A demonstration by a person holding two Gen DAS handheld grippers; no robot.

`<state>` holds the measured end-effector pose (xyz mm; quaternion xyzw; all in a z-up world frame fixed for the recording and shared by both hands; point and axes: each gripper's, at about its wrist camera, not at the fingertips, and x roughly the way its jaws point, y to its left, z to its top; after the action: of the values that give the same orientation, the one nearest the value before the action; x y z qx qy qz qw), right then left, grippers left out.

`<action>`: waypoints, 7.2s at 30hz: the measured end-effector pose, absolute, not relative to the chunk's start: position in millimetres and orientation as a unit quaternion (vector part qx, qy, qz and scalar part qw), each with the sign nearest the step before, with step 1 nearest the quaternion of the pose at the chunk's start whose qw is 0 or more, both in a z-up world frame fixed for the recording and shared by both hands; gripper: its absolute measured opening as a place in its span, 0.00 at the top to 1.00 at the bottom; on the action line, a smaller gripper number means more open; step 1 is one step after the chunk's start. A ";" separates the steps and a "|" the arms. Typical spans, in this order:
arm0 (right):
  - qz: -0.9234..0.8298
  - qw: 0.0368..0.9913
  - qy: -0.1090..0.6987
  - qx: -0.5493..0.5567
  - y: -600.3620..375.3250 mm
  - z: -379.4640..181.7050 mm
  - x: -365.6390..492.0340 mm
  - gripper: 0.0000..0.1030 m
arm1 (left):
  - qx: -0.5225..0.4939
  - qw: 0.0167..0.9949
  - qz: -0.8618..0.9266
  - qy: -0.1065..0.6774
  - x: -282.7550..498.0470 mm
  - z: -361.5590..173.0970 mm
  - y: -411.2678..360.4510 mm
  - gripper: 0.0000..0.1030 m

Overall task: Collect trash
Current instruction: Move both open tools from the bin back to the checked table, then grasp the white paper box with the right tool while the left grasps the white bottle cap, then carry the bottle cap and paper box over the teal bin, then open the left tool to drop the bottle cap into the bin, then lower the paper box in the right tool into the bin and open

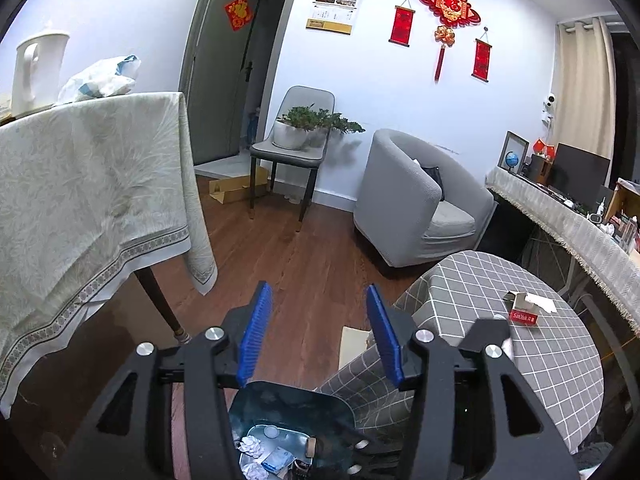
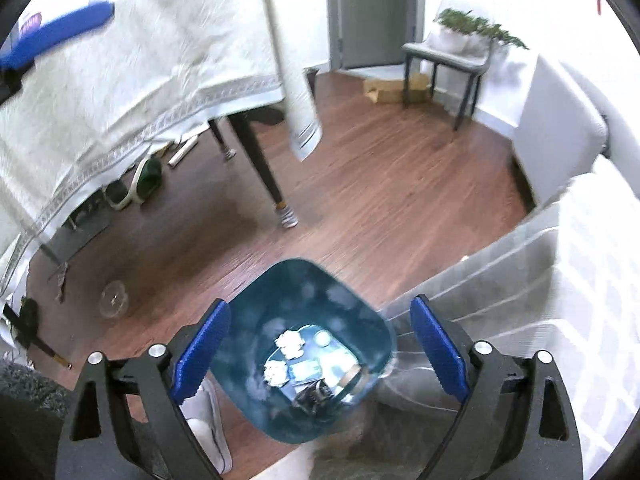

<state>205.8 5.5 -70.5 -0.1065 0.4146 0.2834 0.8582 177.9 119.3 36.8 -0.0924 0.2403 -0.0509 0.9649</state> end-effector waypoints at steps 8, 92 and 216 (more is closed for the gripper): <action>0.236 0.898 0.361 -0.090 -48.8 -24.1 205.6 0.18 | -0.086 0.966 -0.062 0.236 188.5 38.6 93.0 0.38; 0.009 0.927 0.369 0.074 -333.3 -27.4 268.0 0.25 | 0.060 0.895 -0.182 0.402 293.9 -50.9 -167.1 0.46; 0.246 0.791 0.553 -0.088 67.0 -185.0 275.6 0.25 | -0.129 0.877 0.005 0.463 200.7 -118.9 194.3 0.48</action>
<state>275.6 67.0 -185.0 -0.0877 0.5532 0.2455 0.7912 200.7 194.3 -118.9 -0.1290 0.4634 0.0054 0.8767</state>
